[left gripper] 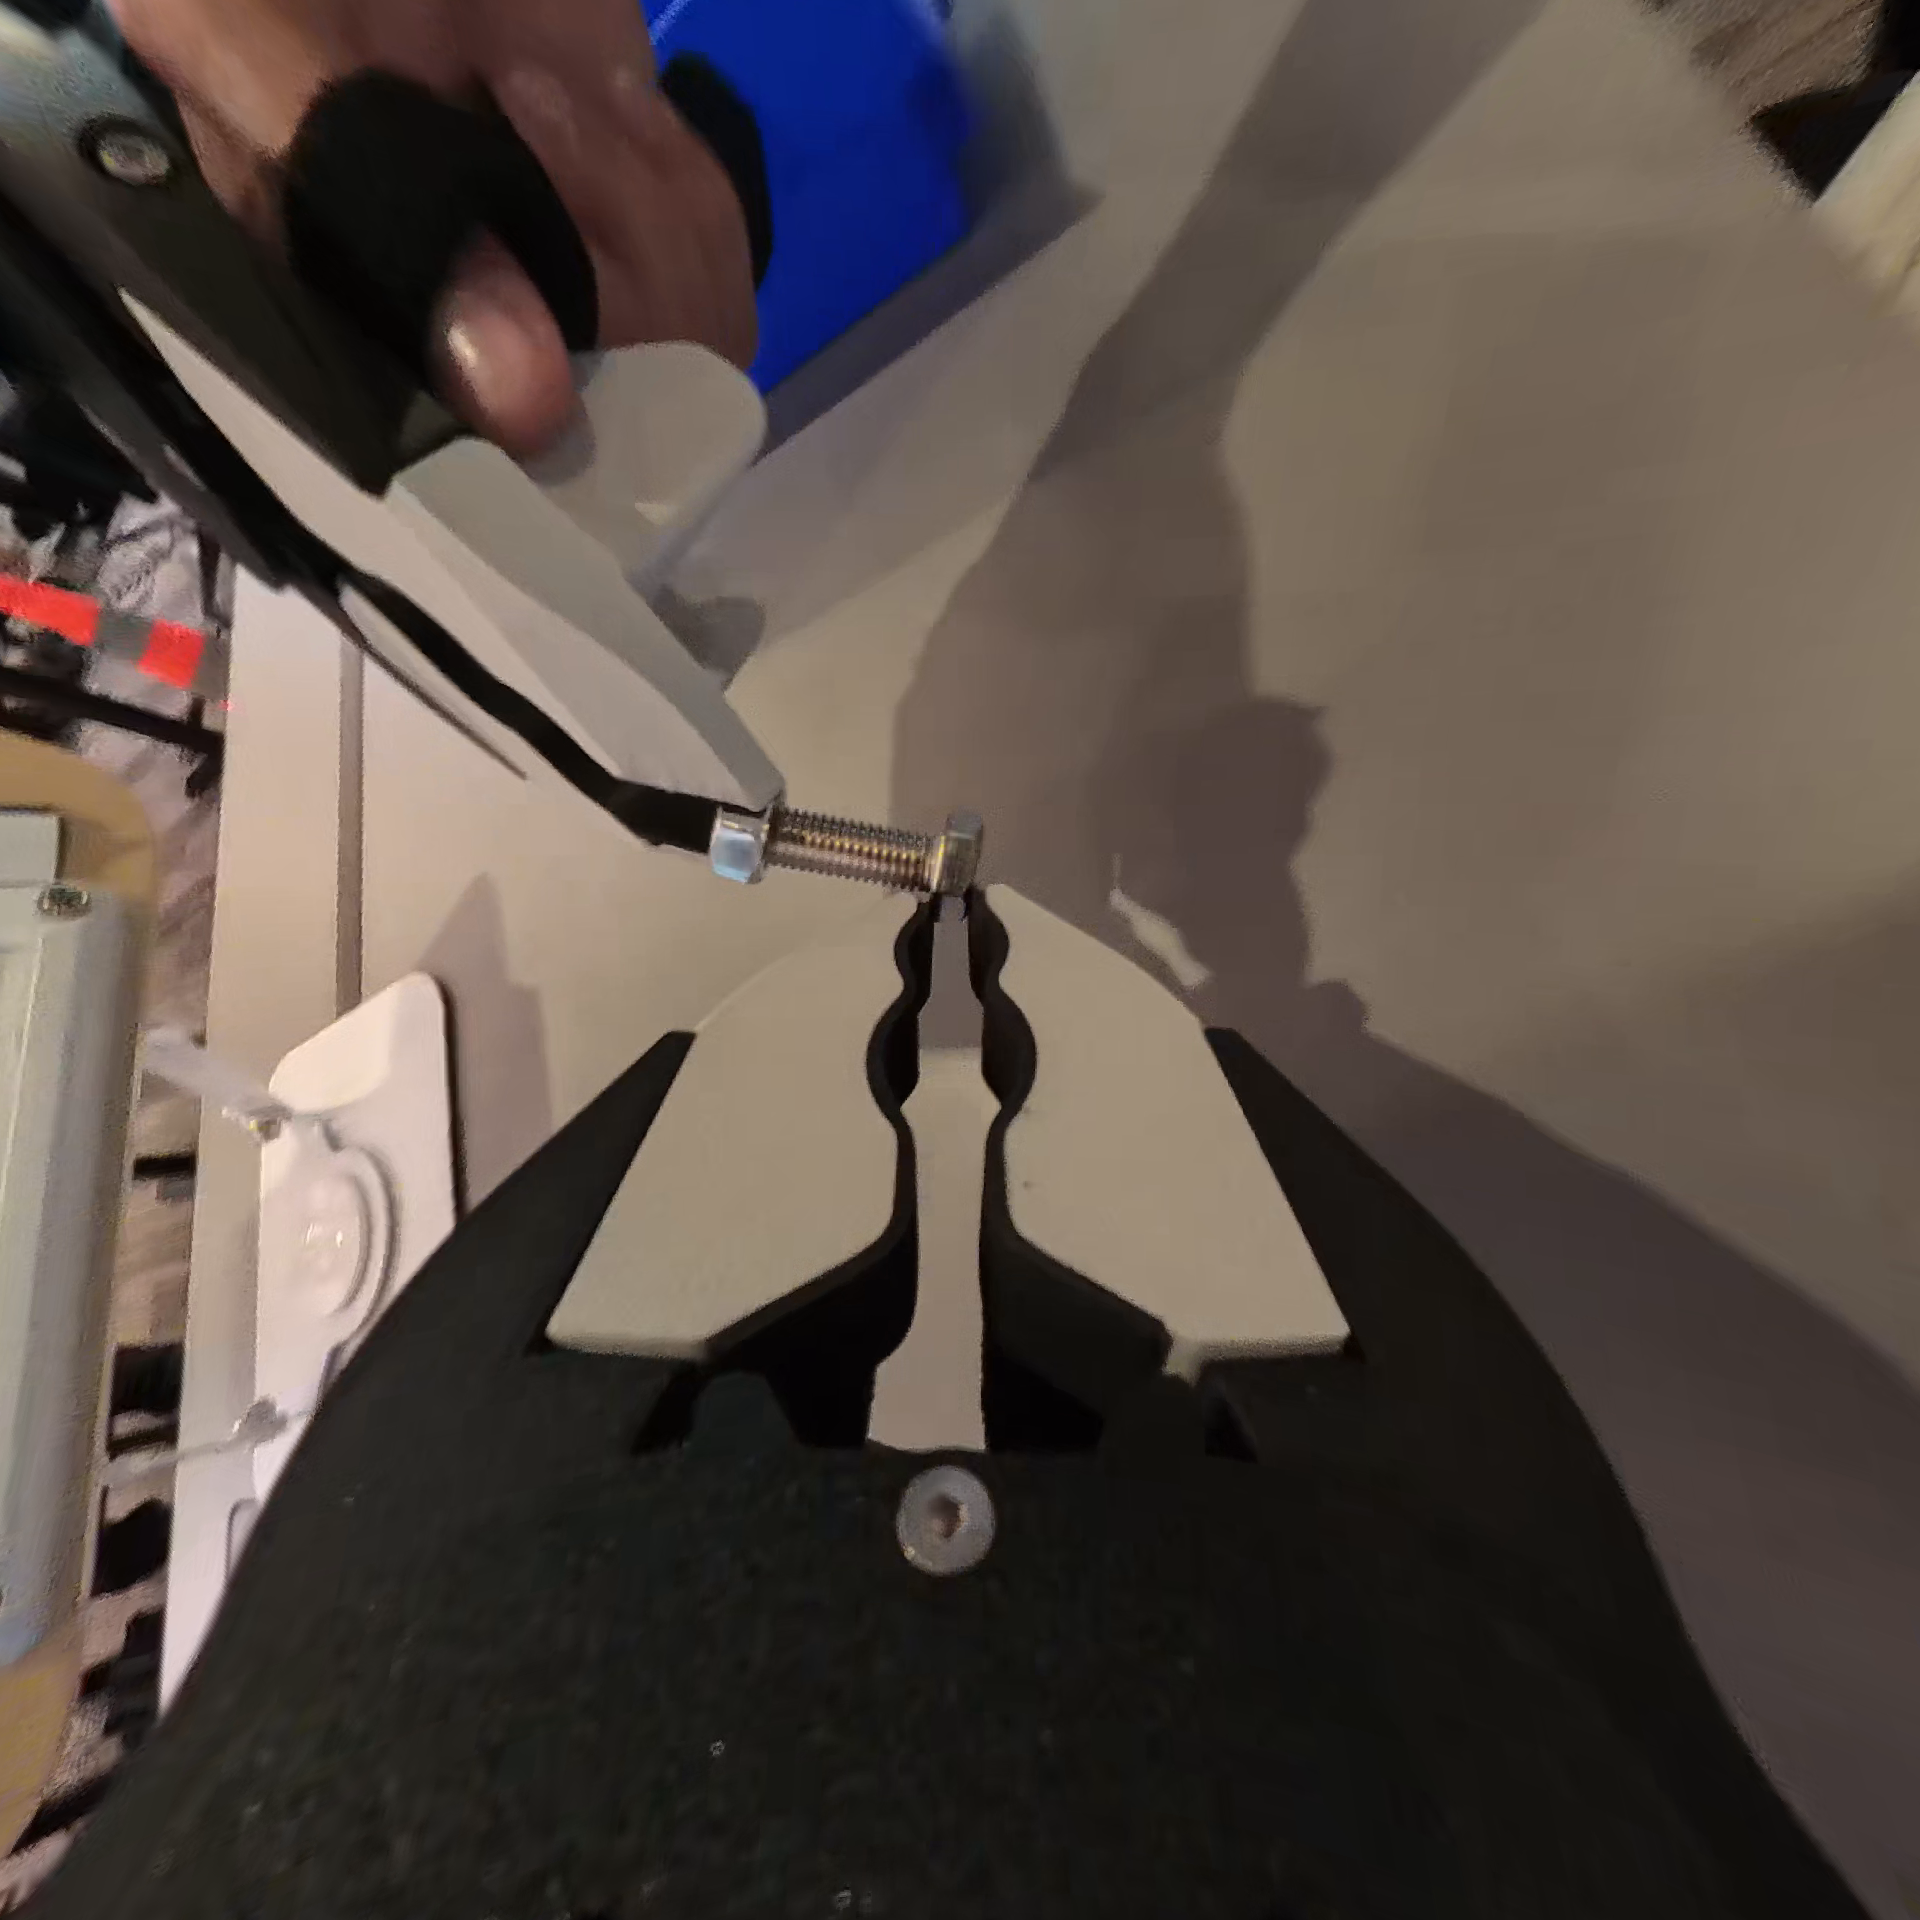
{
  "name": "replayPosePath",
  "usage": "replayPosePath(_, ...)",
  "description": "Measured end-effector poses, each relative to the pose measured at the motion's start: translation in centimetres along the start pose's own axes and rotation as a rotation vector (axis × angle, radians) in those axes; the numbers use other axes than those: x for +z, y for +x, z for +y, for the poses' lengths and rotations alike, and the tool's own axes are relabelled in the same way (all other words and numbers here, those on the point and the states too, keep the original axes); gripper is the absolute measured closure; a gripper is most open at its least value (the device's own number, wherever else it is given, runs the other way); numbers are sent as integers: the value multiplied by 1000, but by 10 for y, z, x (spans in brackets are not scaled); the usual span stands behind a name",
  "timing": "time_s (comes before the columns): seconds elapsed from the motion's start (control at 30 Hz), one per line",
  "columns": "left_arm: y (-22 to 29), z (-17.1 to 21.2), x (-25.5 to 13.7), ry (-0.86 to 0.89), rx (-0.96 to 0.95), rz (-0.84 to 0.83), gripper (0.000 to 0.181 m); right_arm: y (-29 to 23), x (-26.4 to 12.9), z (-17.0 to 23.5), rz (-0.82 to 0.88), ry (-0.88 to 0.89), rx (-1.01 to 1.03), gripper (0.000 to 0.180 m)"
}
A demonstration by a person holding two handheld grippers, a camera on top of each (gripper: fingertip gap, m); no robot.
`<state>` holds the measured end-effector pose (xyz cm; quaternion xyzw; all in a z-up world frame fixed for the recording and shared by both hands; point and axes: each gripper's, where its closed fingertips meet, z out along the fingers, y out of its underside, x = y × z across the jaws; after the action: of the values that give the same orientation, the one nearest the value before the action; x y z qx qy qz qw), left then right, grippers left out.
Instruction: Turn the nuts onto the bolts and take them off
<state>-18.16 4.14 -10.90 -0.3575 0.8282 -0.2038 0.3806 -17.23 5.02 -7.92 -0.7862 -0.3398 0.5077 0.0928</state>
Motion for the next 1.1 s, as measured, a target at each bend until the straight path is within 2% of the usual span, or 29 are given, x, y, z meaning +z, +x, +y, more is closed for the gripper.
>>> replayPosePath(0.4, -15, -13, -15, 230, -154, -49, 171, -13, -10, -19, -80, 204, -126, 163)
replayPosePath(0.53, -22, -15, -18, 285, -255, -35, 153, -11, -17, -29, -109, 283, -139, 163)
replayPosePath(0.67, -27, -5, -12, 262, -357, -27, 134, -10, -22, -38, -133, 339, -161, 163)
replayPosePath(0.8, -34, 1, -5, 278, -465, -28, 128, -1, -14, -37, -38, 311, -232, 163)
replayPosePath(1.1, -46, 1, -13, 378, -613, -8, 137, 3, -20, -47, 289, 304, -482, 163)
